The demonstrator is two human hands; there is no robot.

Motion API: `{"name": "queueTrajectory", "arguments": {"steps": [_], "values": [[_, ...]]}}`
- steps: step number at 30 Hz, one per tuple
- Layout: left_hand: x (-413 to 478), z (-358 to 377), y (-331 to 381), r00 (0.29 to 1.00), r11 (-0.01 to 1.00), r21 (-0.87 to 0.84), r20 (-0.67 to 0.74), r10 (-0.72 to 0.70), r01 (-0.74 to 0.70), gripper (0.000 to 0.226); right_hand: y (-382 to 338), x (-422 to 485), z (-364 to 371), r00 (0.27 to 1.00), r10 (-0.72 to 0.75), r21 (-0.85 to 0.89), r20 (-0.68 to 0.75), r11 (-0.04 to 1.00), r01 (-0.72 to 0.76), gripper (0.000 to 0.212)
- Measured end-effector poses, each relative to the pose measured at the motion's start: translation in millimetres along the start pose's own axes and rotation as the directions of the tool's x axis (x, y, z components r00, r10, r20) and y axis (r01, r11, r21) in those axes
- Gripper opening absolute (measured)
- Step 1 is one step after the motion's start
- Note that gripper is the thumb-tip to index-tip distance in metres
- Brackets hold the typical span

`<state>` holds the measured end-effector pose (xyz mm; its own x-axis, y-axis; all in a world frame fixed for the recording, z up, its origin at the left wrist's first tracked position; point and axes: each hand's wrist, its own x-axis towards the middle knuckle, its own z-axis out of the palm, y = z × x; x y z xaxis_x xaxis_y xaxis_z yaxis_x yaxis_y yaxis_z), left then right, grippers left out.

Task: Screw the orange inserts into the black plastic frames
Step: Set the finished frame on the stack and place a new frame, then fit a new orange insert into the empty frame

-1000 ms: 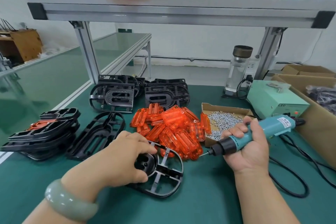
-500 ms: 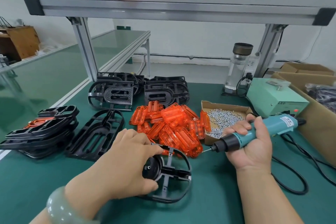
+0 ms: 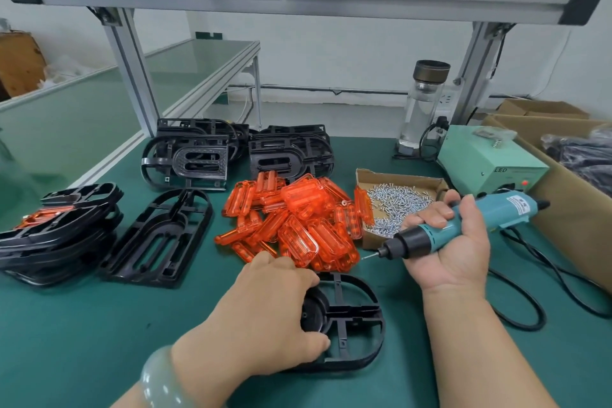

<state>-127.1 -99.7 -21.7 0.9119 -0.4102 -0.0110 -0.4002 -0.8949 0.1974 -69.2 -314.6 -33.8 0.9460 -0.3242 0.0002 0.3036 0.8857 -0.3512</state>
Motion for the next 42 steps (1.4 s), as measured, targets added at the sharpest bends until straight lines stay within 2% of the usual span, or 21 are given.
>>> {"name": "queueTrajectory", "arguments": {"steps": [7,9,12,14,17,22,26,28,30,34,39,42], "values": [[-3.3,1.7,-5.0,1.000,0.985,-0.175,0.002,0.007,-0.007,0.081,2.9,-1.9,2.3,1.000,0.014,0.008,-0.019,1.000,-0.014,0.013],[-0.8,-1.7,-8.8,1.000,0.979,-0.203,-0.010,0.021,-0.023,0.074,3.2,-1.5,3.0,1.000,0.015,0.010,-0.024,1.000,-0.015,0.014],[17.1,-12.6,-16.1,0.982,0.976,-0.218,-0.186,-0.038,-0.003,0.050,2.6,-0.8,3.1,1.000,0.015,0.013,-0.022,1.000,-0.014,0.013],[36.7,-21.8,-20.7,0.923,0.968,-0.246,-0.362,-0.130,0.040,0.038,2.7,-0.5,2.7,1.000,0.012,0.002,-0.017,1.000,-0.012,0.013],[70.9,-30.5,-27.6,0.851,0.972,-0.216,-0.489,-0.191,0.094,0.039,3.4,0.5,1.9,1.000,0.025,0.000,-0.014,1.000,-0.025,0.012],[113.8,-29.6,-35.9,0.907,0.981,-0.045,-0.375,-0.193,0.191,0.054,4.8,2.9,1.9,0.999,0.045,-0.036,-0.003,0.998,-0.045,0.013],[122.7,-27.7,-33.0,0.947,0.977,0.081,-0.275,-0.166,0.195,0.044,5.5,3.6,2.6,0.999,0.047,-0.051,0.004,0.998,-0.047,0.014],[121.7,-28.3,-33.0,0.946,0.979,0.105,-0.295,-0.137,0.175,0.036,5.3,3.3,2.9,0.999,0.049,-0.050,0.007,0.998,-0.049,0.014],[117.4,-28.5,-33.4,0.930,0.989,0.068,-0.354,-0.100,0.132,0.037,4.8,3.0,3.1,0.999,0.053,-0.045,0.009,0.998,-0.053,0.013],[93.1,-27.8,-26.3,0.855,0.988,-0.153,-0.516,-0.054,-0.029,0.048,3.3,3.1,3.6,0.998,0.059,-0.024,0.017,0.998,-0.059,0.013],[52.8,-22.6,-16.1,0.811,0.910,-0.341,-0.585,-0.009,-0.236,0.045,3.2,0.4,4.0,0.997,0.067,-0.026,0.029,0.997,-0.066,0.013],[34.1,-17.7,-12.2,0.820,0.833,-0.464,-0.572,-0.020,-0.303,0.044,3.9,-1.6,4.5,0.997,0.071,-0.035,0.037,0.997,-0.069,0.014]]}}
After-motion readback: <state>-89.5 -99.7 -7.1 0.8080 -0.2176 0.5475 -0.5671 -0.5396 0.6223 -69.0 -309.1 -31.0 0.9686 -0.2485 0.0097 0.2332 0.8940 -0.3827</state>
